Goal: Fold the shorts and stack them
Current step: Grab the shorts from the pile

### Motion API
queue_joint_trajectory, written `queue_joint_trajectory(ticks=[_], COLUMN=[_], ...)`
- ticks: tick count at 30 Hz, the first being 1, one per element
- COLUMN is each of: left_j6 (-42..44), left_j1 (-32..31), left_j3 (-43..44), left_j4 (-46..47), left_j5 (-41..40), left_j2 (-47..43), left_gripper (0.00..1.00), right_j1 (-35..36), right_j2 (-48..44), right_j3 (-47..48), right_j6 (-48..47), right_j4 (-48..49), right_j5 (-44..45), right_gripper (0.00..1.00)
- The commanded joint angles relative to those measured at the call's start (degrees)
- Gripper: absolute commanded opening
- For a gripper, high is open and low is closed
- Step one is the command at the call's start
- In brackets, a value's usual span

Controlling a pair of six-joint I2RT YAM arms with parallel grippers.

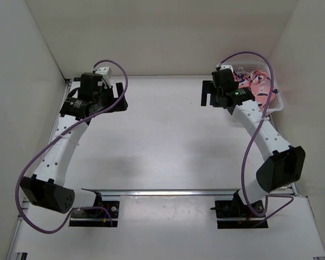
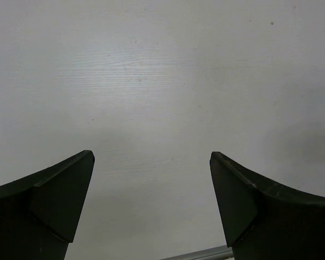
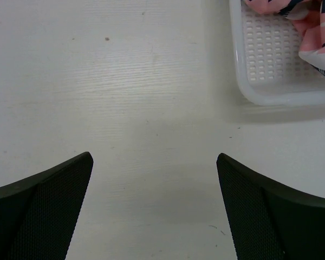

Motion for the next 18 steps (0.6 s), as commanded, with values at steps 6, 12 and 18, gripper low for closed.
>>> queue_joint_trajectory(ticks=[6, 12, 18], left_j6=[0.00, -1.76, -3.78], left_j1=[-0.05, -0.05, -2.85], left_j3=[-2.81, -5.62, -8.79], left_j4=[1.59, 1.59, 2.73], left_j5=[-0.54, -0.54, -1.33], left_j2=[-3.60, -5.18, -5.71], left_gripper=[1.00, 1.00, 1.00], right_j1=[-0.14, -7.75, -19.71], right_j2=[-4.33, -6.53, 1.01], right_j3=[-1.94, -3.61, 2.88], right_j6=[1.12, 2.43, 3.23], right_j4=[0.02, 0.55, 1.17], right_j5=[6.82, 8.94, 1.48], right_gripper=[1.00, 1.00, 1.00])
